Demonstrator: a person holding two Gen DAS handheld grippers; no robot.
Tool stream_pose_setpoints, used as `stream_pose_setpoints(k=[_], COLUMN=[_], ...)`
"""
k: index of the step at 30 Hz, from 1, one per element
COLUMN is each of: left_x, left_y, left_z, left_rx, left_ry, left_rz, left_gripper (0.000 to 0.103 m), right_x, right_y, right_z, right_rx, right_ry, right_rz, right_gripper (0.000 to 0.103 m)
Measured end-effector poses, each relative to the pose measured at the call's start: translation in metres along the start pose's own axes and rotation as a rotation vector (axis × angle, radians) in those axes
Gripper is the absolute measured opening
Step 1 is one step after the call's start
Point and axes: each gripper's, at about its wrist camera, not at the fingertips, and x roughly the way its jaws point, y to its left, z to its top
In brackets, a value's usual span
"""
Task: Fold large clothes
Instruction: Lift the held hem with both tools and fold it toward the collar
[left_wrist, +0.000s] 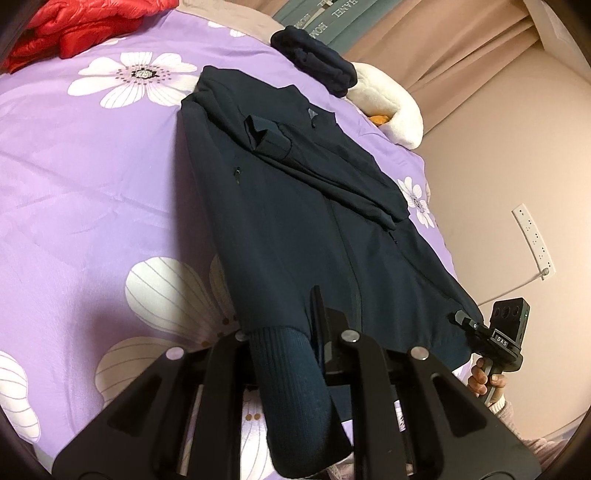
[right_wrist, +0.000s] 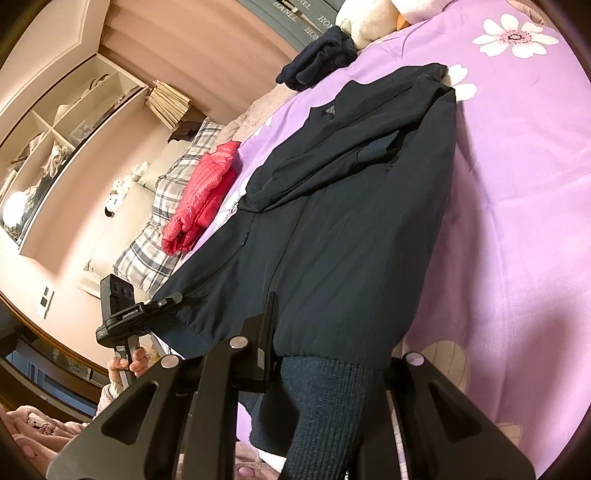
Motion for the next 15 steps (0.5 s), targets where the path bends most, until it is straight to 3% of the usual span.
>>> stream_pose_setpoints(k=[15], left_x=[-0.0013], left_y=[-0.0057], left_z=[0.0007], left_rx=[0.053], left_ry=[-0.029], left_rz=[-0.036], left_gripper=[0.010], right_x=[-0.0017], right_y=[0.0003], right_z=[0.0050], right_rx=[-0.024], right_ry=[-0.017], right_rz=[0.033], right_gripper=[0.014])
